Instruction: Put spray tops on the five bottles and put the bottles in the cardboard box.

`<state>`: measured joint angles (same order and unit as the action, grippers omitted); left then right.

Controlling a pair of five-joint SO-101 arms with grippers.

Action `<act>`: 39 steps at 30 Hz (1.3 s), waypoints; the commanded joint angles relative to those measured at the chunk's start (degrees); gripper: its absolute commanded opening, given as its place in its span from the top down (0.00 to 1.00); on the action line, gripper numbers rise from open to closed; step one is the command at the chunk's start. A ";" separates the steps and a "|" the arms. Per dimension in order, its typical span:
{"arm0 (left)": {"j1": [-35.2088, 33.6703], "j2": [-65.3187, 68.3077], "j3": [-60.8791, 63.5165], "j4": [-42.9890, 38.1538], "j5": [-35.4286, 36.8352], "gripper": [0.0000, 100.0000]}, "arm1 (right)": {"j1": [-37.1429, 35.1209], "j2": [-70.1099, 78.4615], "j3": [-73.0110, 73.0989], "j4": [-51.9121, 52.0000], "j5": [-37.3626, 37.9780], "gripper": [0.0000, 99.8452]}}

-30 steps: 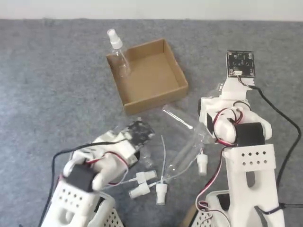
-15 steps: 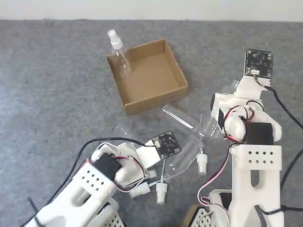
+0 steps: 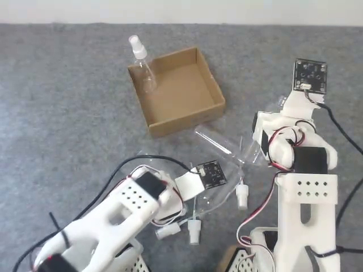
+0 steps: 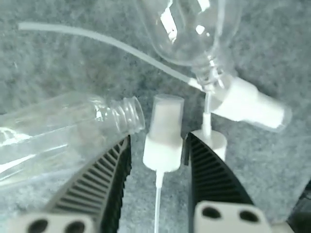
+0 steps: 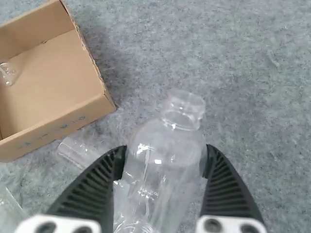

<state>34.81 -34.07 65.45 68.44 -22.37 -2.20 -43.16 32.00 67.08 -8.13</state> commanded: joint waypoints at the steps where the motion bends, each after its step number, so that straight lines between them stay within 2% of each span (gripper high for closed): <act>1: 0.09 4.92 -2.86 -3.96 -0.79 0.83 | 0.75 -1.63 -0.70 -1.19 -0.62 0.89; 5: 0.09 9.93 -3.30 -5.54 -0.79 0.84 | 0.75 -1.63 -0.70 -1.10 -0.62 0.89; 14: -0.09 12.40 -4.35 -5.19 -3.60 0.98 | 0.75 -1.63 -0.70 -1.10 -0.62 0.89; 19: -0.09 12.31 -5.23 -3.25 -3.60 0.99 | 0.75 -1.63 -0.70 -1.10 -0.62 0.89; 24: -1.67 12.31 -9.54 2.90 -3.96 0.99 | 0.75 -1.63 -0.70 -1.10 -0.62 0.90; 32: -10.81 11.87 -16.75 11.25 -9.76 0.99 | 0.66 -1.63 -0.70 -1.19 -0.62 0.90; 39: -12.31 -2.55 -17.36 16.88 -10.55 0.99 | 0.48 -1.63 -0.70 -1.19 -0.62 0.90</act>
<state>22.86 -27.74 51.12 82.77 -32.48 -2.20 -43.16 32.00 67.08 -8.13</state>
